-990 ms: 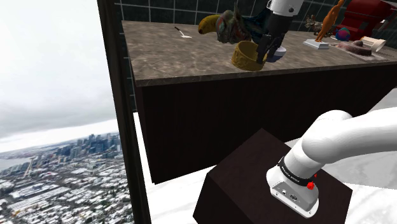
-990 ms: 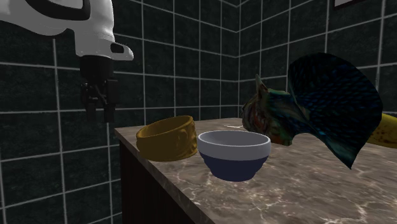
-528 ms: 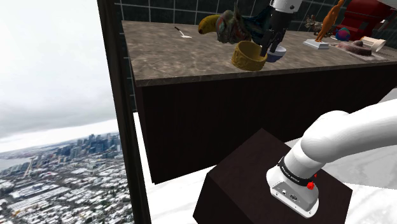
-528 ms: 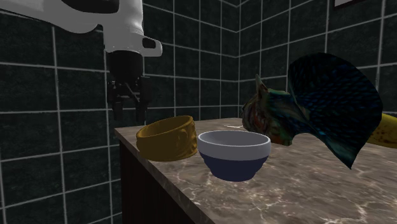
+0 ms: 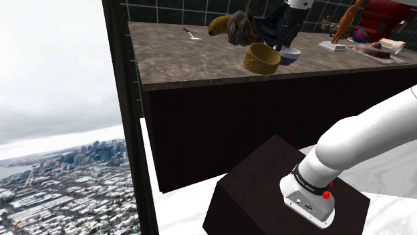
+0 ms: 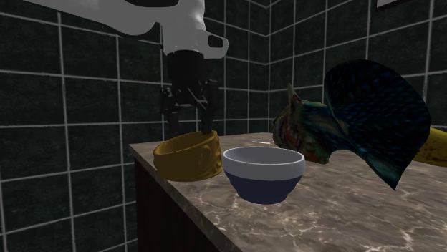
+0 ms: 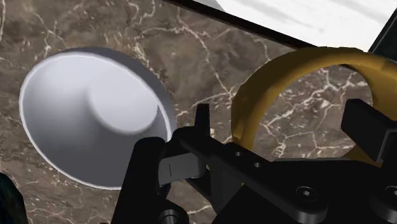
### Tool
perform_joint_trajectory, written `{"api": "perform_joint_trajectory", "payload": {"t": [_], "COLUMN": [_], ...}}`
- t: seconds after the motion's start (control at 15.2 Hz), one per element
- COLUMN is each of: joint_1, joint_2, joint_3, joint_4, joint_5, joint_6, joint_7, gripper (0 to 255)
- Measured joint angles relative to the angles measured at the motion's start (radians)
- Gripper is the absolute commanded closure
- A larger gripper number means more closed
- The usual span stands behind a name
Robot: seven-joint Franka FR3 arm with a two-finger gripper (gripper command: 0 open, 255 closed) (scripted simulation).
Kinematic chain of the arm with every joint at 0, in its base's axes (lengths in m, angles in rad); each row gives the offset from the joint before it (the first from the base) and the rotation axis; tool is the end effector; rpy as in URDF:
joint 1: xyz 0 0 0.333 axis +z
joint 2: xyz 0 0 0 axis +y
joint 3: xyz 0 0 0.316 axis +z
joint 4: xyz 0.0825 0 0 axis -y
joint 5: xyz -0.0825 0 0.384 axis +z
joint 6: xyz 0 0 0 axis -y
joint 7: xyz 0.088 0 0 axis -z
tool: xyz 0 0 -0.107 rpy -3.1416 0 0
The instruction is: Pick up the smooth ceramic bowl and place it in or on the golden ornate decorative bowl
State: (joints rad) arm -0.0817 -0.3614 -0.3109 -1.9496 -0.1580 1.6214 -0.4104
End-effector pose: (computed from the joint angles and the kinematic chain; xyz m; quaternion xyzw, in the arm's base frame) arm 0.3989 -0.2074 0.6203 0.9994 0.0212 -0.0014 0.0262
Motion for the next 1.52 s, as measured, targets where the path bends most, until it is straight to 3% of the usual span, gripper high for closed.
{"api": "perform_joint_trajectory", "payload": {"t": [0.4, 0.86, 1.32, 1.39, 1.52], "joint_1": [-0.024, -0.031, -0.033, -0.033, -0.033], "joint_2": [0.180, 0.185, 0.188, 0.188, 0.188], "joint_3": [-0.098, -0.110, -0.113, -0.113, -0.113], "joint_4": [0.182, 0.107, 0.090, 0.090, 0.090], "joint_5": [0.030, 0.028, 0.028, 0.028, 0.028], "joint_6": [0.010, 0.092, 0.112, 0.112, 0.112], "joint_7": [-0.137, -0.147, -0.150, -0.150, -0.150], "gripper": [0, 0, 0, 255, 255]}}
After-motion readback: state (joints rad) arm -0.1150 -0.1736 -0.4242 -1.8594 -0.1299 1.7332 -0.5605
